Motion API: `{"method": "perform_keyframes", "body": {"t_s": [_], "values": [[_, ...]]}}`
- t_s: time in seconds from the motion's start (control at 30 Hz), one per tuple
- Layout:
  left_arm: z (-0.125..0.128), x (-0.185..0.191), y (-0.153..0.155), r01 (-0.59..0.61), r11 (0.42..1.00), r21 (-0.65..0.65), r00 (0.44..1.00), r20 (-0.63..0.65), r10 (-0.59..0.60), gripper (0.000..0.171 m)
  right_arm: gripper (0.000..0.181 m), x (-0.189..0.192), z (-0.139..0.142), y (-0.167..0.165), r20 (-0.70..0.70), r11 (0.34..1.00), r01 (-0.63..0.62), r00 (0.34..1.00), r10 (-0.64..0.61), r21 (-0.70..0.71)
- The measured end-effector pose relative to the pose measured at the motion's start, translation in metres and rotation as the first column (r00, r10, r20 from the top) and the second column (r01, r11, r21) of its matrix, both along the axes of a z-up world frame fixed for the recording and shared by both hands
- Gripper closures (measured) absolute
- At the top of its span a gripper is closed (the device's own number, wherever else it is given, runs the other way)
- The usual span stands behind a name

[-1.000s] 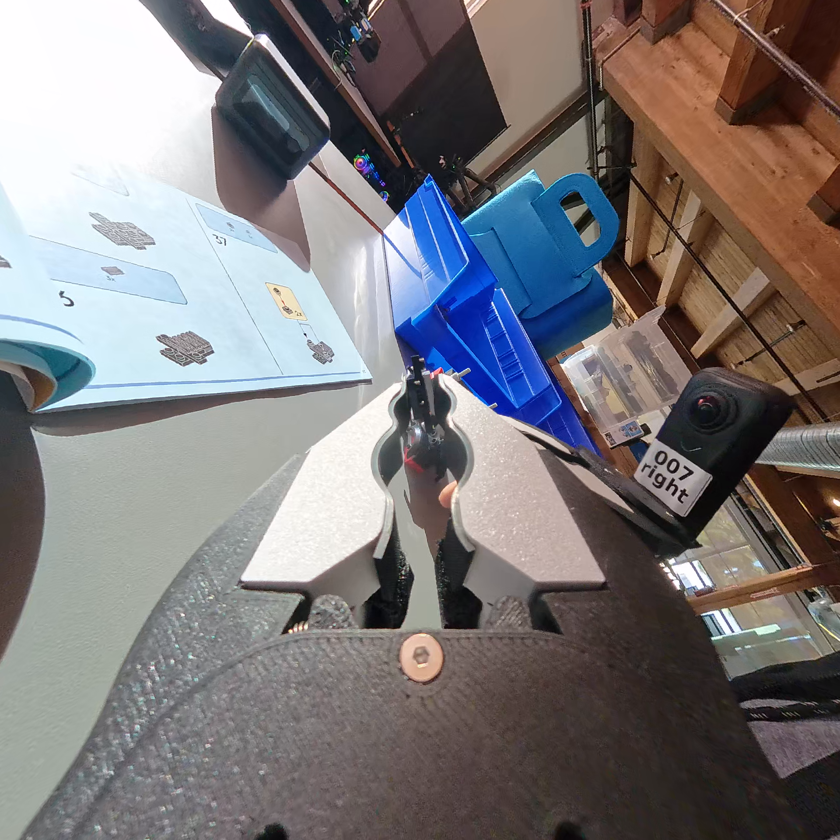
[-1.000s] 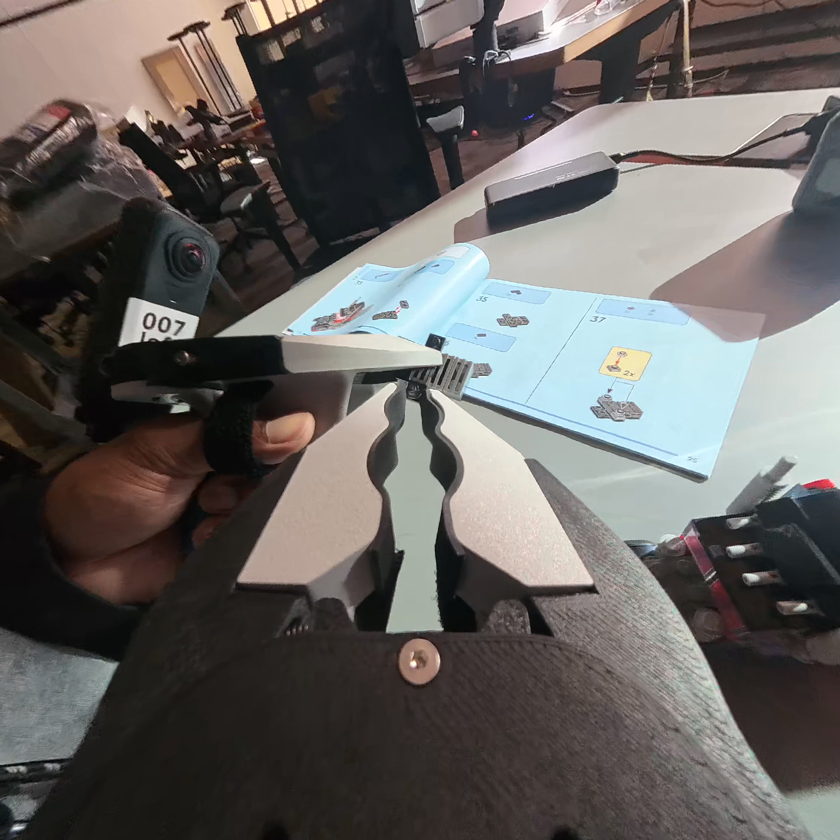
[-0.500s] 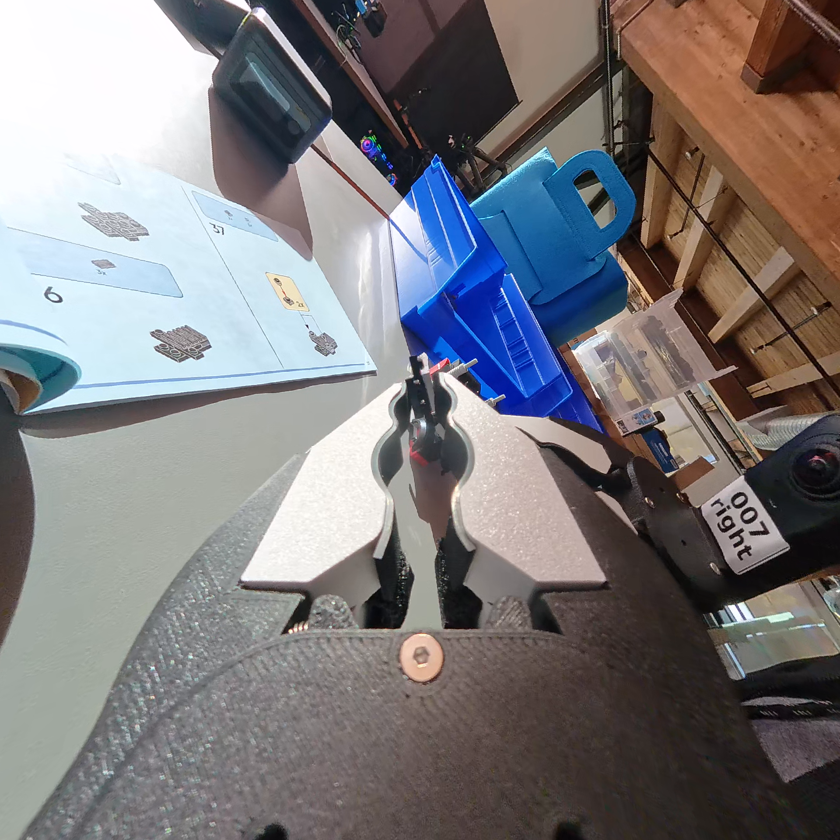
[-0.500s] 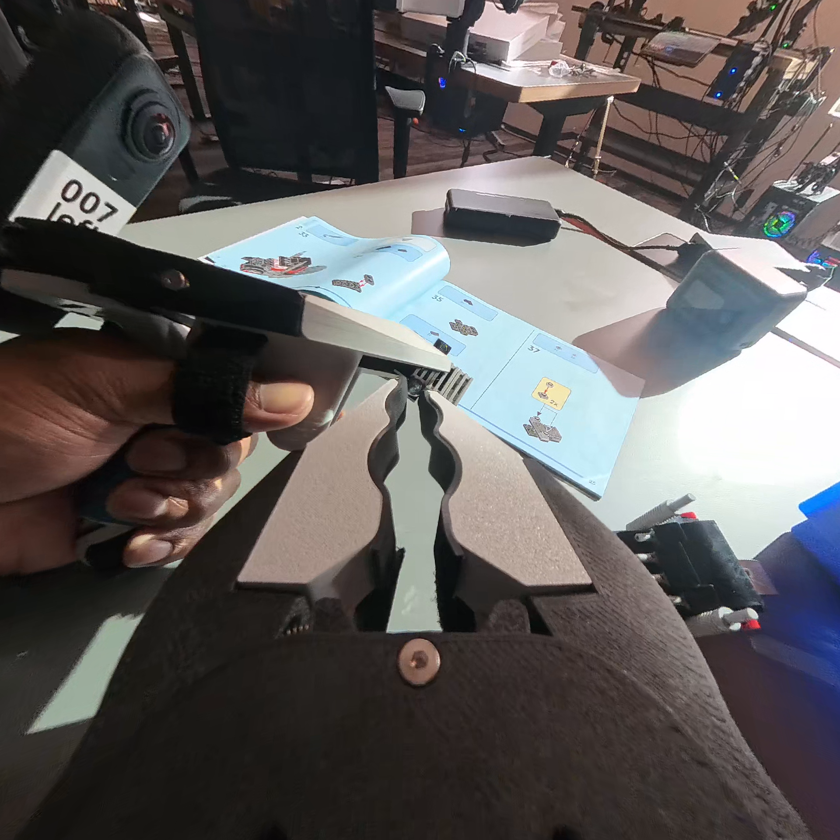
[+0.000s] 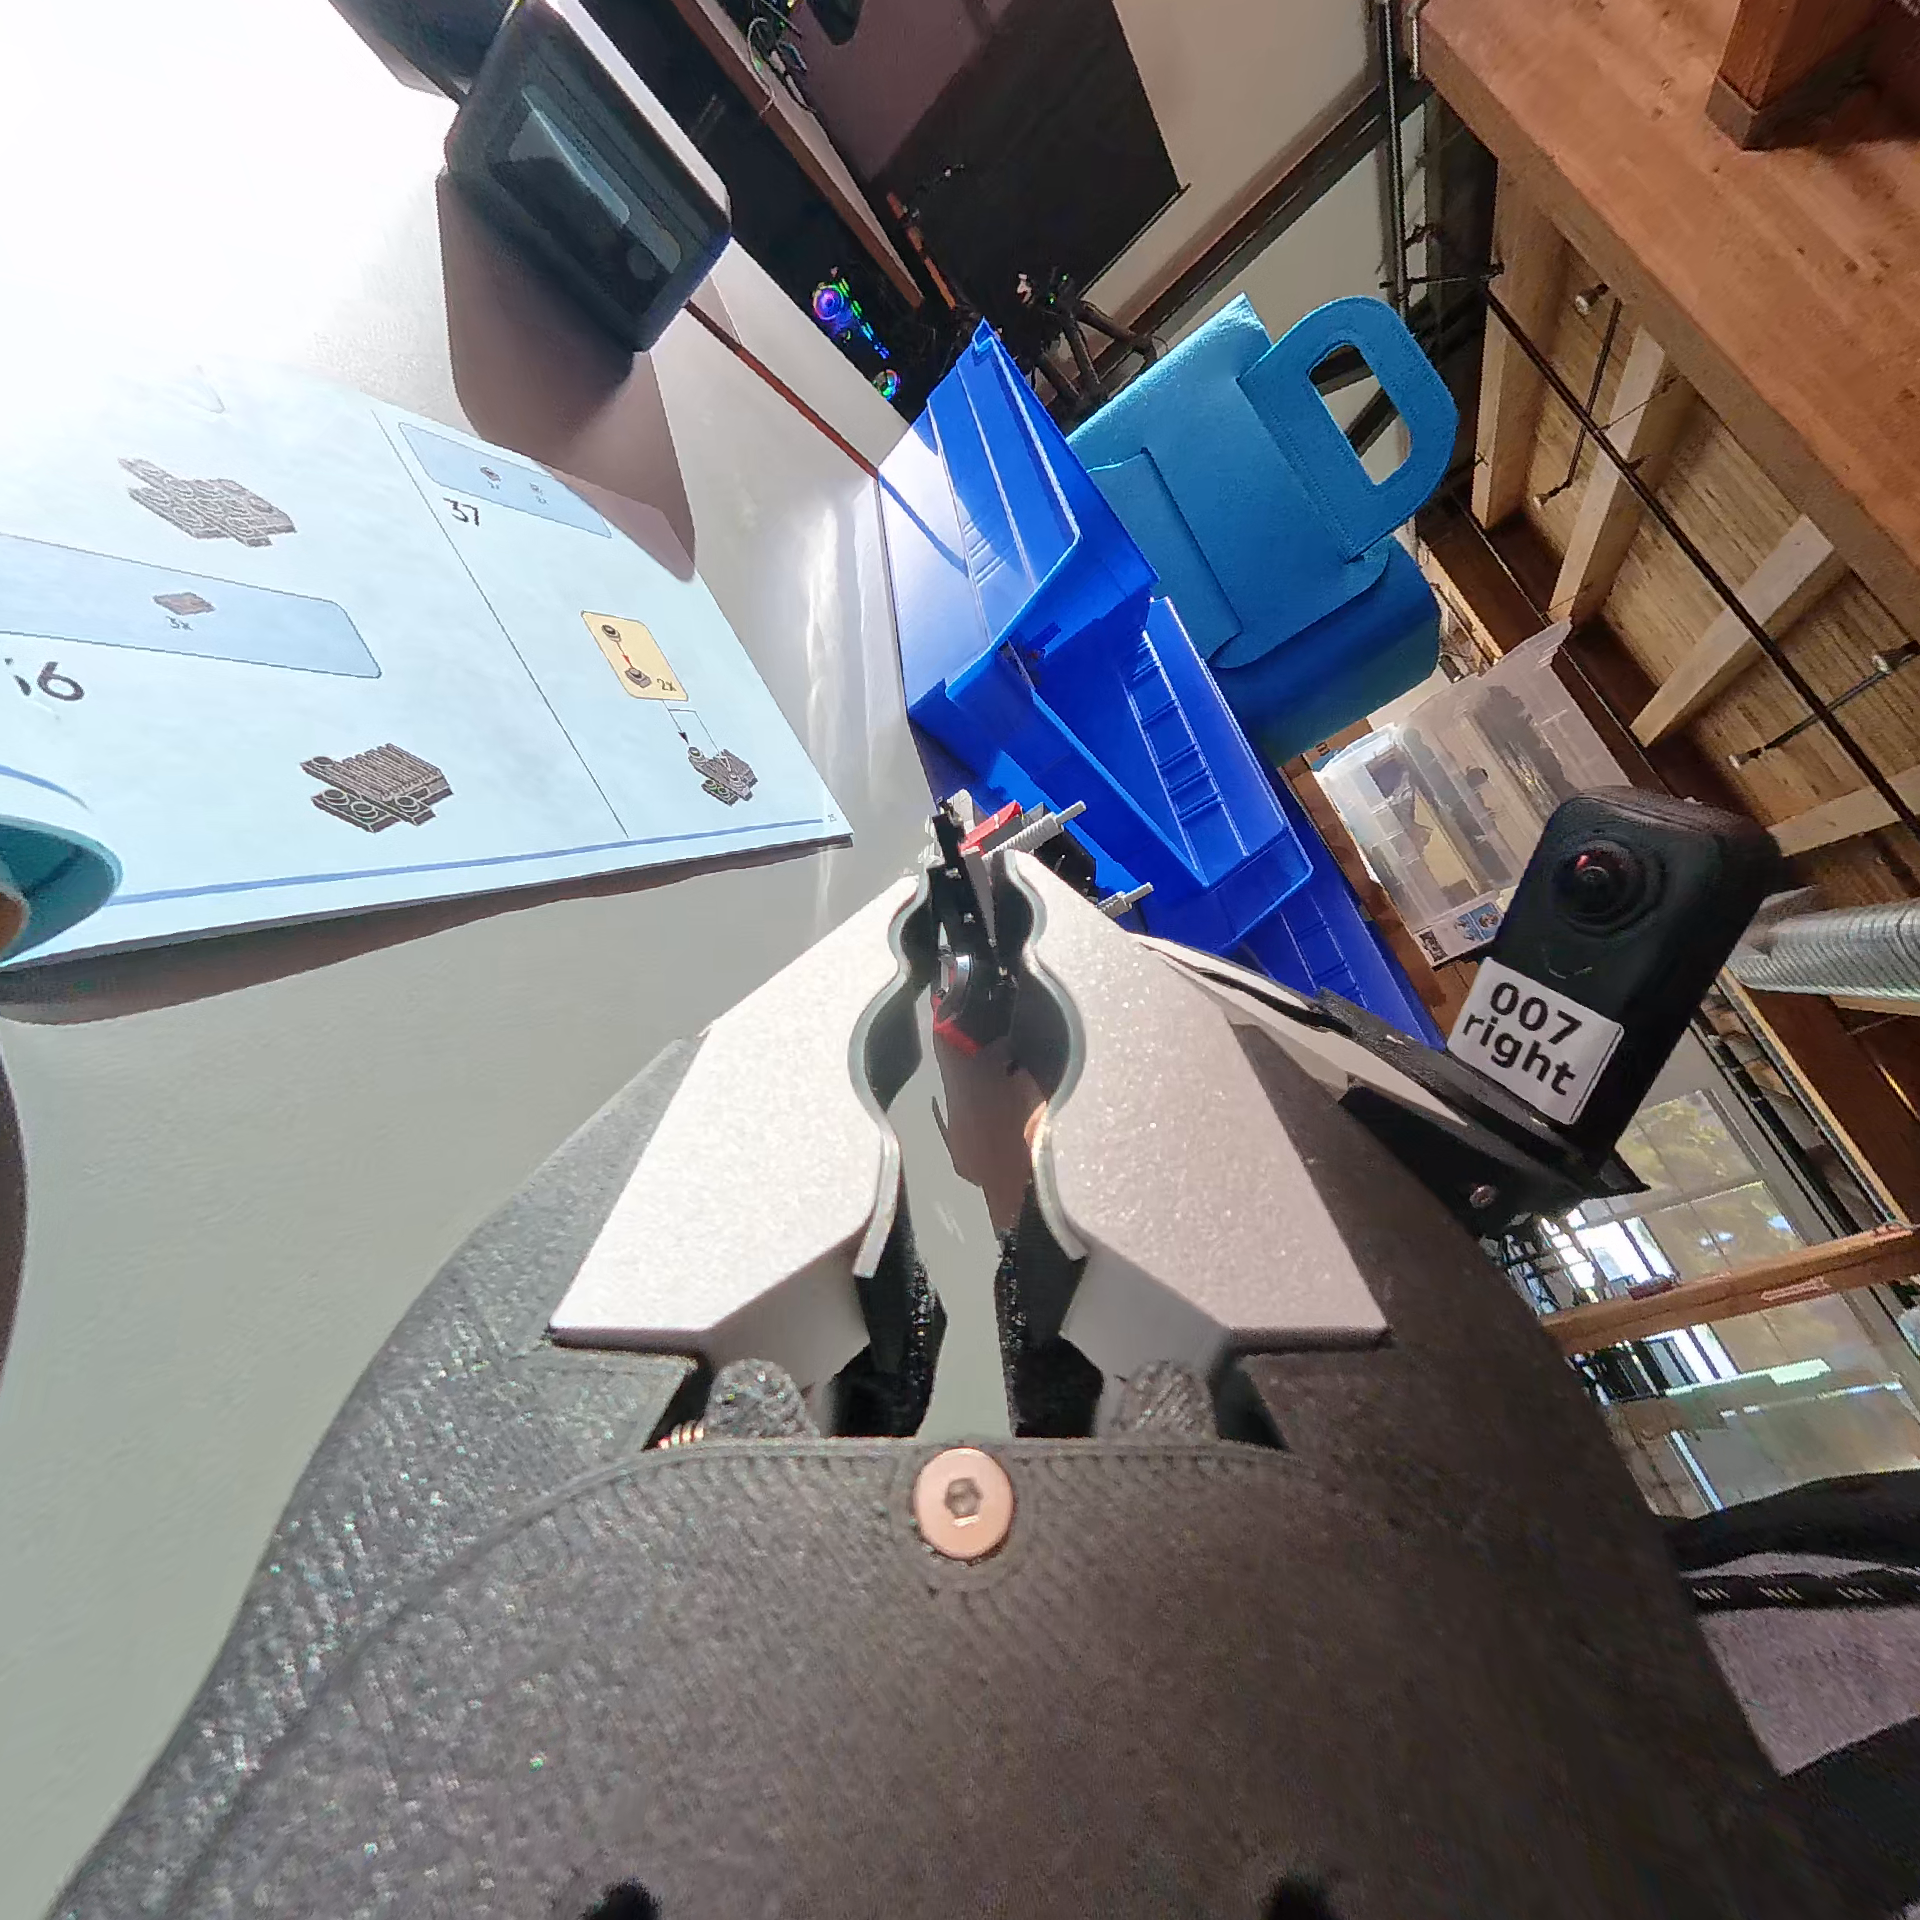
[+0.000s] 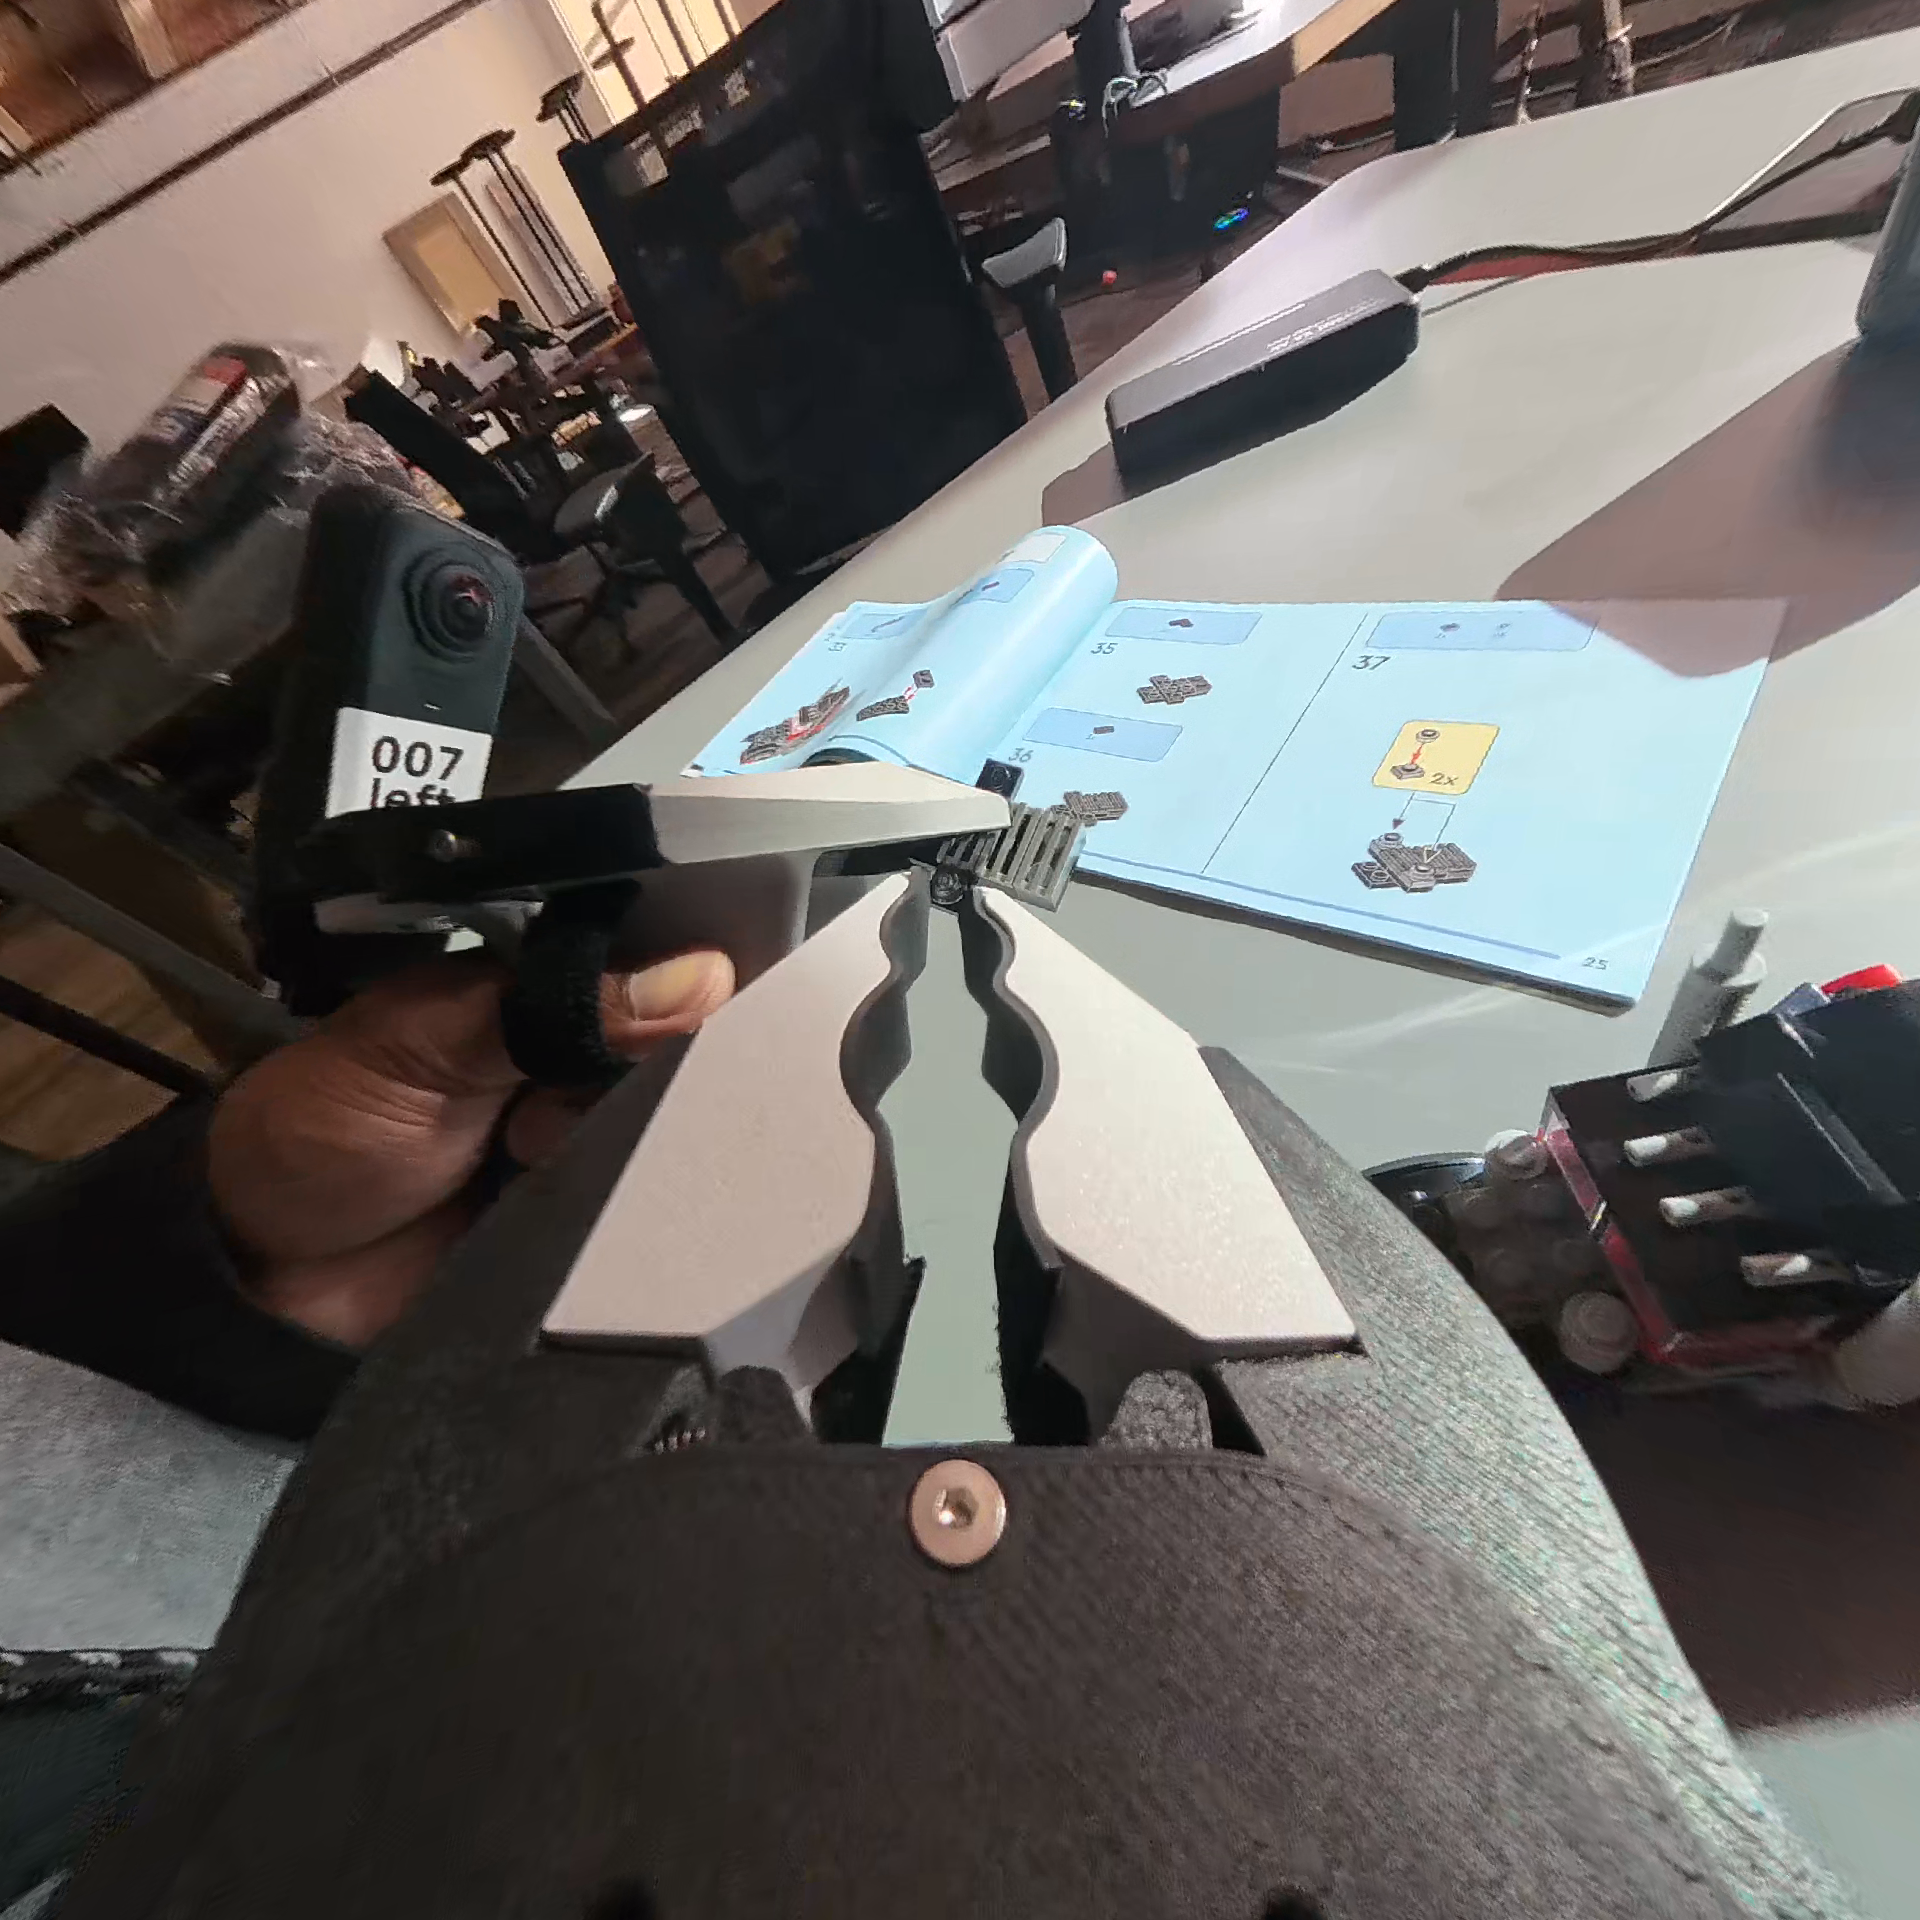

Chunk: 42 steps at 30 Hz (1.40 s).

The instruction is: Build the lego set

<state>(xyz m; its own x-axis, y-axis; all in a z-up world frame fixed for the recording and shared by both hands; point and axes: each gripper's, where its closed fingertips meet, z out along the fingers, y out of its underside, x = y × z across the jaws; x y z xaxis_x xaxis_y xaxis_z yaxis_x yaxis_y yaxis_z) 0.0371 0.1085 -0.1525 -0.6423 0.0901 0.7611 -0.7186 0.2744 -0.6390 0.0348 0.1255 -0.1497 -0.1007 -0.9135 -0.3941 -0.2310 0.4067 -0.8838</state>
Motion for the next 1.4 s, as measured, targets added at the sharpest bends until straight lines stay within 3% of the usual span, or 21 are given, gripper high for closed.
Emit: {"method": "perform_keyframes", "body": {"t_s": [0.1, 0.23, 0.33, 0.5, 0.73, 1.13, 1.4], "values": [[0.000, -0.001, -0.001, 0.004, 1.000, 0.003, 1.000, 0.001, -0.004, 0.161, 0.175, -0.001, 0.001, -0.001, 0.001, 1.000, 0.005, 1.000, -0.005, -0.022], [-0.005, 0.008, -0.001, -0.046, 0.998, 0.036, 0.999, 0.001, 0.046, 0.162, 0.181, -0.003, 0.001, -0.001, -0.042, 0.968, 0.026, 0.998, -0.037, -0.250], [-0.006, 0.012, -0.001, -0.054, 0.998, 0.037, 0.998, -0.037, 0.056, 0.164, 0.181, -0.008, 0.006, -0.007, -0.054, 0.949, 0.035, 0.997, -0.055, -0.314], [-0.008, 0.007, -0.003, -0.036, 0.998, 0.047, 0.999, -0.021, 0.037, 0.163, 0.178, -0.003, -0.012, 0.000, -0.130, 0.963, -0.026, 0.992, -0.009, -0.267], [-0.008, 0.004, -0.003, -0.024, 0.998, 0.050, 1.000, -0.003, 0.024, 0.163, 0.170, 0.003, -0.012, 0.002, -0.135, 0.967, -0.023, 0.991, -0.012, -0.254], [-0.006, 0.003, -0.002, -0.033, 0.999, 0.037, 0.999, 0.021, 0.033, 0.162, 0.174, 0.006, -0.008, -0.002, -0.146, 0.953, 0.000, 0.988, -0.046, -0.303], [-0.004, 0.001, -0.002, -0.017, 0.999, 0.027, 1.000, 0.021, 0.016, 0.162, 0.175, 0.003, -0.005, -0.001, -0.061, 0.991, 0.009, 0.998, -0.017, -0.133]]}}
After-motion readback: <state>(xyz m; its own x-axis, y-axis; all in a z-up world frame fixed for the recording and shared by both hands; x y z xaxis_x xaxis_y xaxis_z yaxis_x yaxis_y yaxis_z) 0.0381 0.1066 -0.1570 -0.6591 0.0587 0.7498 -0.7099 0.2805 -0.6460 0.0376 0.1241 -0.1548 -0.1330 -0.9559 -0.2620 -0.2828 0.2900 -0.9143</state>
